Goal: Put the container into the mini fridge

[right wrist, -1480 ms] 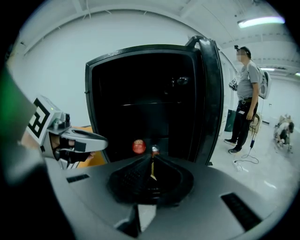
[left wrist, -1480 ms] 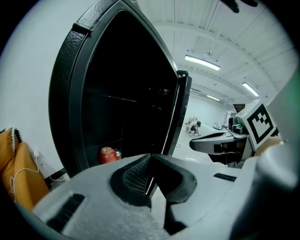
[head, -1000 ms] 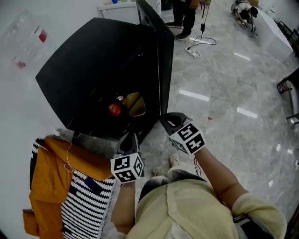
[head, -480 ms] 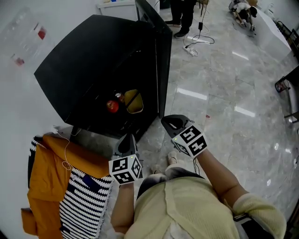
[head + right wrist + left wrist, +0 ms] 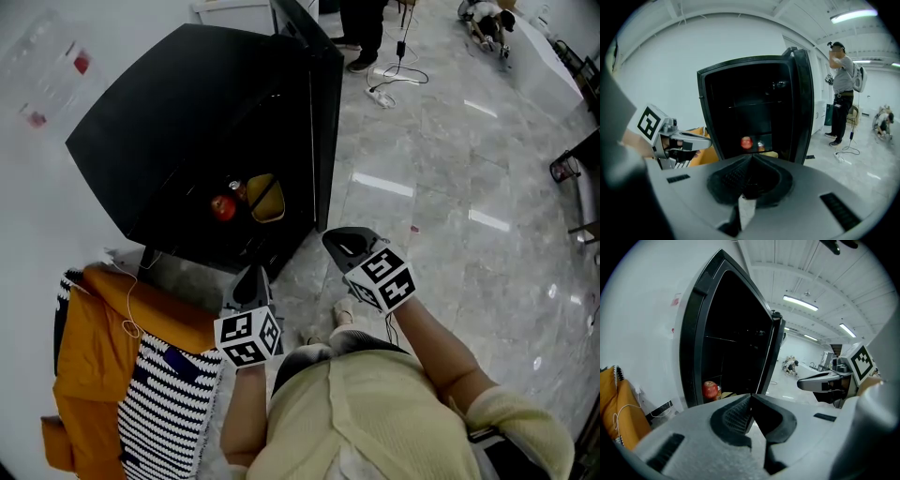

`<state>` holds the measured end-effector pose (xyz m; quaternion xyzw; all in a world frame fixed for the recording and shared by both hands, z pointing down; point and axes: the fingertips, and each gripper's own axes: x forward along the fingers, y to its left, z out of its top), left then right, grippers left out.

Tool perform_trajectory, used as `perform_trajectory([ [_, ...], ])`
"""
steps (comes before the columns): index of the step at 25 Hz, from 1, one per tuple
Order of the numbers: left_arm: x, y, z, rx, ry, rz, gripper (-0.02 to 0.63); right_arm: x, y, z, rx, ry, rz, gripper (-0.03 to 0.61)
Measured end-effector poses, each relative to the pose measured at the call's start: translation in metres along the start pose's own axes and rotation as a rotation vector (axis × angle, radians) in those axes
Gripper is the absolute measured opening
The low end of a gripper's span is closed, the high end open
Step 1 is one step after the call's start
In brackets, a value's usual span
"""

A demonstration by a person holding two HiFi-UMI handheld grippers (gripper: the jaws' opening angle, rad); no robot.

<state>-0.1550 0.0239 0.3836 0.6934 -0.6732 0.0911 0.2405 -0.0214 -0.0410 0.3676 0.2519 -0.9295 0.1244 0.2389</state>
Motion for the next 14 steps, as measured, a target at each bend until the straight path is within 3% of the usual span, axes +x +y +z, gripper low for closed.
perform_trajectory([
  [14, 0.0011, -0.0029, -0.0011, -0.011, 0.003, -0.003, 0.023, 0.0008, 0.0003, -0.0003, 0.005, 0.003, 0.017, 0.029],
])
